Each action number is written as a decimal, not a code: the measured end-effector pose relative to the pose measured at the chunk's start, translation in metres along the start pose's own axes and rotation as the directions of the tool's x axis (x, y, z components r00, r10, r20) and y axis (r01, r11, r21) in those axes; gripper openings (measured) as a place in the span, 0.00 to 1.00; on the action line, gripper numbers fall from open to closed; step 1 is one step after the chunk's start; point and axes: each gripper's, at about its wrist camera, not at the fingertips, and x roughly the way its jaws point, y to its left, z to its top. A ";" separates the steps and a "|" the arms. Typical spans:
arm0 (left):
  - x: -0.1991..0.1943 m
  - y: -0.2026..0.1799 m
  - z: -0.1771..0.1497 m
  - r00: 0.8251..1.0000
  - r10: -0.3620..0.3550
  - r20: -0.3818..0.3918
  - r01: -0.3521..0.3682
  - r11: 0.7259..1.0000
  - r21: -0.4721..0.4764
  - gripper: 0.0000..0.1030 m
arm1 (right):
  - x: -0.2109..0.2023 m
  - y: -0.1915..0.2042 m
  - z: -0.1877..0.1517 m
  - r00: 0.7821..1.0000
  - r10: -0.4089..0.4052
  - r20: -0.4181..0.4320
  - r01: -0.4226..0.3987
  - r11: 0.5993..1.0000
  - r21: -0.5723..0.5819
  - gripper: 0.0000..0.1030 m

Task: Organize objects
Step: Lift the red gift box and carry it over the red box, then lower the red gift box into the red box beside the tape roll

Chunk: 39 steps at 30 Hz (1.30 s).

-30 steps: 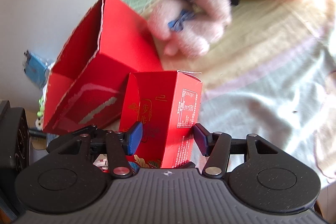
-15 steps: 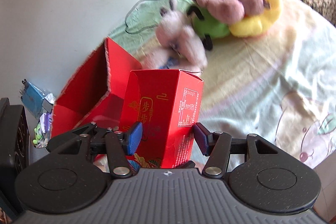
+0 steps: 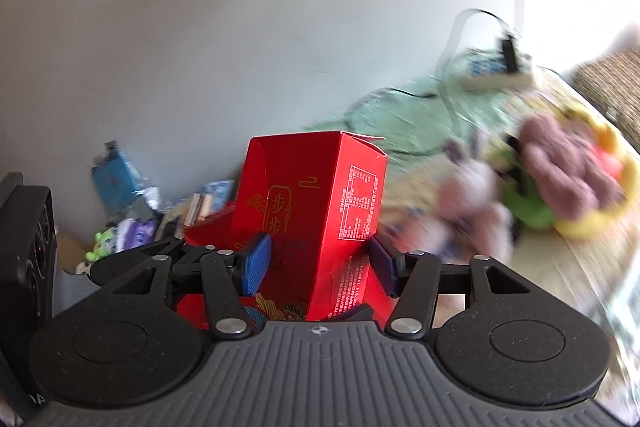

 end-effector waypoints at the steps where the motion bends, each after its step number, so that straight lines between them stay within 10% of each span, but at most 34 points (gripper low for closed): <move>1: -0.005 0.008 0.001 1.000 0.024 0.011 -0.024 1.000 -0.016 0.80 | 0.006 0.005 0.003 1.000 0.021 0.003 -0.021 1.000 -0.019 0.56; 15: -0.022 0.107 -0.019 0.957 0.289 -0.026 -0.287 0.931 -0.224 0.80 | 0.104 0.060 0.003 0.968 0.224 -0.113 -0.243 0.951 -0.193 0.55; 39: 0.084 0.180 -0.068 0.911 0.157 -0.382 -0.330 0.833 -0.445 0.80 | 0.214 0.057 -0.013 0.840 0.216 -0.497 -0.335 0.928 -0.163 0.55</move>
